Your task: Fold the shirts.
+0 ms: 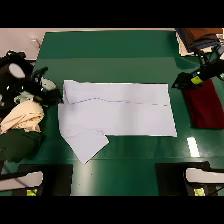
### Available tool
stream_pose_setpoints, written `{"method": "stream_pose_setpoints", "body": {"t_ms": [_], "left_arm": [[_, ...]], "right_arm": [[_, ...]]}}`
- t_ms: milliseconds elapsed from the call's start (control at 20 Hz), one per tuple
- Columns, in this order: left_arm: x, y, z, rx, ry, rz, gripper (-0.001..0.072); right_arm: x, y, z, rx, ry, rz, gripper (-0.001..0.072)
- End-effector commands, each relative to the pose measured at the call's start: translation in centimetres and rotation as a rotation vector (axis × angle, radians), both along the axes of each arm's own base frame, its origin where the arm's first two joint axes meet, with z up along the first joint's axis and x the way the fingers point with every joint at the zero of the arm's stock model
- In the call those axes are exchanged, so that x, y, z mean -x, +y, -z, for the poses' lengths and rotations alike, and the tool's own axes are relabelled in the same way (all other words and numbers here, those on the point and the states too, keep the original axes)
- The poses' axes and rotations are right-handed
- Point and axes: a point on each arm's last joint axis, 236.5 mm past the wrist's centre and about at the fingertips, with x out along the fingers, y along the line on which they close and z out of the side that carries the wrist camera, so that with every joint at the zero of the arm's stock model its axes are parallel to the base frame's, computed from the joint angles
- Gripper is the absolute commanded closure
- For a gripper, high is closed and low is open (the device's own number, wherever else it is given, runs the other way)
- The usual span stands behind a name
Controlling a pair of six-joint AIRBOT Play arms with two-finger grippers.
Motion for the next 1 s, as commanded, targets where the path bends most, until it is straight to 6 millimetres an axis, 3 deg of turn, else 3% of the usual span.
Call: {"method": "stream_pose_setpoints", "body": {"t_ms": [0,150,250,450,650,700,750,800,850,950], "left_arm": [[8.3,0.2,2.4,-0.035,0.064,-0.036,0.0171],[15.0,-1.3,5.3,0.014,0.144,-0.073,0.0171],[16.6,-3.4,6.3,0.107,0.139,-0.119,0.017],[15.3,-7.0,6.9,0.295,0.072,-0.216,0.0171],[13.1,-7.4,6.3,0.349,-0.001,-0.289,0.0173],[13.1,-7.4,6.3,0.349,-0.001,-0.288,0.0287],[13.1,-7.5,6.3,0.349,-0.003,-0.279,0.0494],[13.2,-7.5,6.2,0.348,-0.005,-0.258,0.0613],[13.5,-7.7,6.0,0.348,0.001,-0.237,0.0682],[13.8,-7.8,5.1,0.345,0.006,-0.176,0.0683]], "right_arm": [[3.6,0.9,-0.5,-0.004,-0.015,-0.005,0.0304],[4.8,1.1,-0.2,0.001,-0.058,0.021,0.0304],[5.4,1.2,-0.2,0.004,-0.073,0.029,0.0304],[5.8,1.3,-0.4,0.002,-0.069,0.024,0.0304],[5.8,1.8,-0.6,-0.023,-0.07,0.023,0.0304],[6.0,1.8,-0.5,-0.022,-0.06,0.02,0.0304],[6.4,1.6,-0.4,-0.022,-0.042,0.015,0.0304],[7.1,1.3,0.0,-0.022,-0.019,0.014,0.0304],[7.9,0.8,0.6,-0.024,0.003,0.028,0.0304],[10.4,-1.1,2.7,-0.037,0.069,0.096,0.0304]]}}
